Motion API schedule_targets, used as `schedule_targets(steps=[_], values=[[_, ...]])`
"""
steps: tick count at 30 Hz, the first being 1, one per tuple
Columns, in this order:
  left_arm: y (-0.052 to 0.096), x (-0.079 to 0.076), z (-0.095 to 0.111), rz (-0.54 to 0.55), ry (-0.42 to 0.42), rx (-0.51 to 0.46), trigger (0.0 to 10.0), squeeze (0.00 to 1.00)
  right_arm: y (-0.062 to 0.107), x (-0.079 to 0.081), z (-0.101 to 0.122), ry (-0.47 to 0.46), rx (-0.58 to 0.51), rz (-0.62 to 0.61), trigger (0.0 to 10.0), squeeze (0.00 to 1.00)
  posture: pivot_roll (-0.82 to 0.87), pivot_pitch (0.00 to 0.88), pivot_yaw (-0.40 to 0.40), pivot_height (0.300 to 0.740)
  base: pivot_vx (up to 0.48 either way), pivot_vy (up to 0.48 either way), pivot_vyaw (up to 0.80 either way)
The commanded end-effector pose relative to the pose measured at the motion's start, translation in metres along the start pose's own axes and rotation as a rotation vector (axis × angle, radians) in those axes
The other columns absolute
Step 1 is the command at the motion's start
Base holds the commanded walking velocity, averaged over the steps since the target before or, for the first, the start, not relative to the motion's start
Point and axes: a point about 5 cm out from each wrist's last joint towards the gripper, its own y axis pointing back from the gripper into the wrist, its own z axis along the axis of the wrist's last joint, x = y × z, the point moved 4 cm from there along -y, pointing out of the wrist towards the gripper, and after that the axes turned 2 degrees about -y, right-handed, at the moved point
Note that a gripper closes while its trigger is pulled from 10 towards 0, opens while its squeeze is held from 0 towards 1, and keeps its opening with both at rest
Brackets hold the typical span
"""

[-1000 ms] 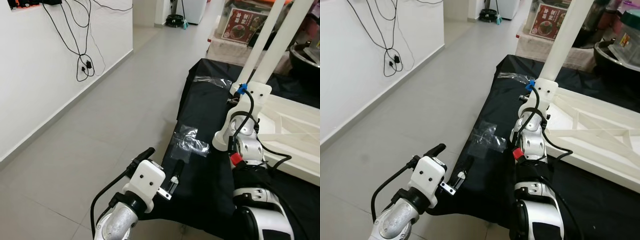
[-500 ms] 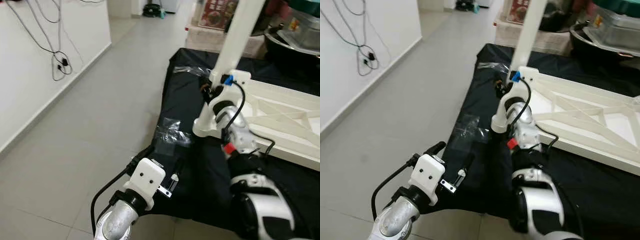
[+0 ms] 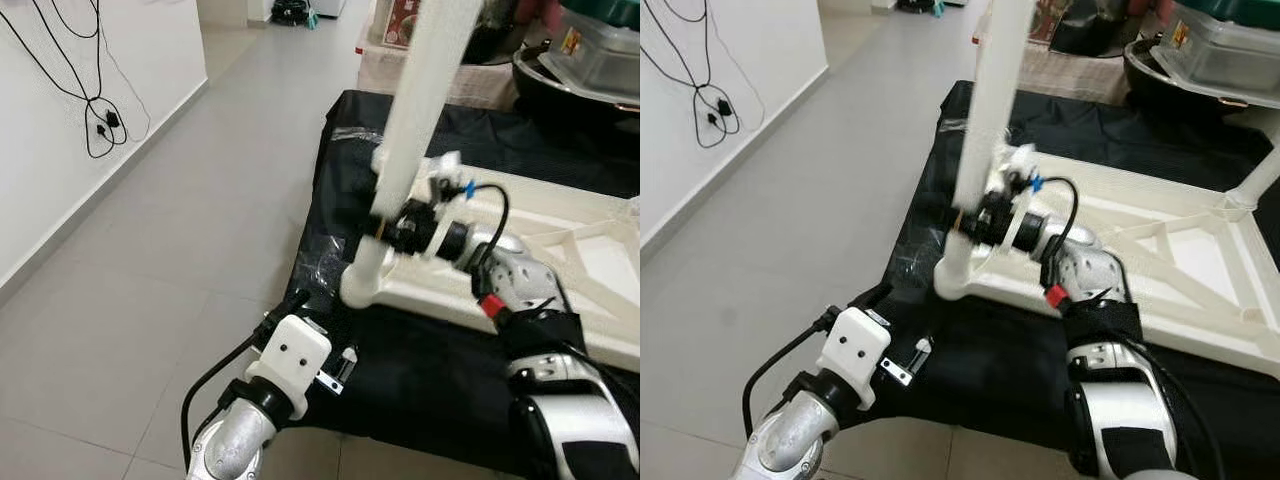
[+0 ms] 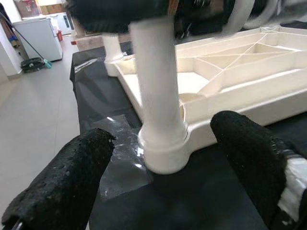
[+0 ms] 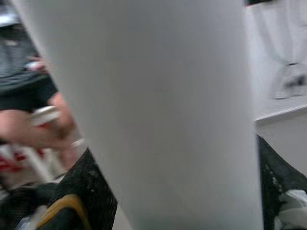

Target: Building children table

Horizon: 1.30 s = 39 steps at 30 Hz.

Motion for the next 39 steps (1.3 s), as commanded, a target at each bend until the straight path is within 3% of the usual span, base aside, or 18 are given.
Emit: schedule_targets(steps=[1, 14, 15, 17, 18, 19, 20, 21, 23, 25, 26, 29, 30, 31, 32, 34, 37, 39], values=[[0.001, -0.002, -0.003, -0.005, -0.009, 0.009, 10.0, 0.0, -0.006, 0.011, -0.002, -0.009, 0.023, 0.095, 10.0, 0.0, 0.15, 0.067, -0.091, 0.74, 0.0, 0.0, 0.0], [0.002, -0.002, -0.003, -0.005, -0.009, 0.01, 10.0, 0.0, -0.008, 0.011, -0.006, -0.003, 0.042, 0.111, 10.0, 0.0, 0.15, 0.067, -0.09, 0.74, 0.0, 0.0, 0.0], [0.002, -0.002, -0.003, -0.006, -0.009, 0.01, 10.0, 0.0, -0.013, 0.002, -0.007, 0.034, 0.042, 0.044, 0.0, 0.0, 0.15, 0.068, -0.09, 0.74, 0.0, 0.0, 0.0], [0.002, -0.002, -0.003, -0.006, -0.009, 0.01, 10.0, 0.0, -0.013, 0.002, -0.007, 0.034, 0.042, 0.044, 0.0, 0.0, 0.15, 0.068, -0.09, 0.74, 0.0, 0.0, 0.0], [0.001, -0.002, -0.003, -0.008, -0.009, 0.012, 10.0, 0.0, -0.01, -0.025, -0.005, 0.076, -0.012, -0.234, 0.0, 0.0, 0.14, 0.082, -0.087, 0.74, 0.0, 0.0, 0.0], [0.001, -0.002, -0.003, -0.008, -0.009, 0.012, 10.0, 0.0, -0.01, -0.025, -0.005, 0.076, -0.012, -0.234, 0.0, 0.0, 0.14, 0.082, -0.087, 0.74, 0.0, 0.0, 0.0], [0.001, -0.002, -0.003, -0.009, -0.009, 0.012, 10.0, 0.0, -0.004, -0.044, -0.003, 0.095, -0.056, -0.435, 0.0, 0.0, 0.14, 0.082, -0.087, 0.74, 0.0, 0.0, 0.0], [0.001, -0.002, -0.003, -0.009, -0.009, 0.012, 10.0, 0.0, -0.004, -0.044, -0.003, 0.095, -0.056, -0.435, 0.0, 0.0, 0.14, 0.082, -0.087, 0.74, 0.0, 0.0, 0.0], [0.0, -0.001, -0.004, -0.01, -0.009, 0.013, 10.0, 0.0, 0.021, -0.068, 0.004, 0.098, -0.13, -0.78, 0.0, 0.0, 0.13, 0.083, -0.083, 0.74, 0.0, 0.0, 0.0], [0.0, -0.001, -0.004, -0.01, -0.009, 0.013, 10.0, 0.0, 0.021, -0.068, 0.004, 0.098, -0.13, -0.78, 0.0, 0.0, 0.13, 0.083, -0.083, 0.74, 0.0, 0.0, 0.0], [0.0, -0.001, -0.004, -0.01, -0.009, 0.013, 10.0, 0.0, 0.043, -0.08, 0.003, 0.073, -0.154, -1.001, 0.0, 0.0, 0.13, 0.083, -0.083, 0.74, 0.0, 0.0, 0.0], [0.0, -0.001, -0.004, -0.01, -0.009, 0.013, 10.0, 0.0, 0.061, -0.085, 0.001, 0.053, -0.164, -1.15, 0.0, 0.0, 0.13, 0.083, -0.083, 0.74, 0.0, 0.0, 0.0], [0.0, -0.001, -0.004, -0.01, -0.009, 0.013, 10.0, 0.0, 0.086, -0.088, -0.006, 0.039, -0.154, -1.352, 0.0, 0.0, 0.13, 0.087, -0.084, 0.74, 0.0, 0.0, 0.0], [0.0, -0.001, -0.004, -0.01, -0.009, 0.013, 10.0, 0.0, 0.086, -0.088, -0.006, 0.039, -0.154, -1.352, 0.0, 0.0, 0.13, 0.087, -0.084, 0.74, 0.0, 0.0, 0.0], [0.0, -0.001, -0.004, -0.009, -0.009, 0.013, 10.0, 0.0, 0.108, -0.086, -0.014, 0.031, -0.134, -1.519, 0.0, 0.0, 0.13, 0.088, -0.083, 0.74, 0.0, 0.0, 0.0], [0.0, -0.001, -0.004, -0.009, -0.009, 0.013, 10.0, 0.0, 0.108, -0.086, -0.014, 0.031, -0.134, -1.519, 0.0, 0.0, 0.13, 0.088, -0.083, 0.74, 0.0, 0.0, 0.0], [0.0, 0.0, -0.004, -0.008, -0.009, 0.012, 10.0, 0.0, 0.139, -0.076, -0.025, 0.035, -0.108, -1.759, 0.0, 0.0, 0.13, 0.09, -0.082, 0.74, 0.0, 0.0, 0.0], [0.0, 0.0, -0.004, -0.008, -0.009, 0.012, 10.0, 0.0, 0.139, -0.076, -0.025, 0.035, -0.108, -1.759, 0.0, 0.0, 0.13, 0.09, -0.082, 0.74, 0.0, 0.0, 0.0]])
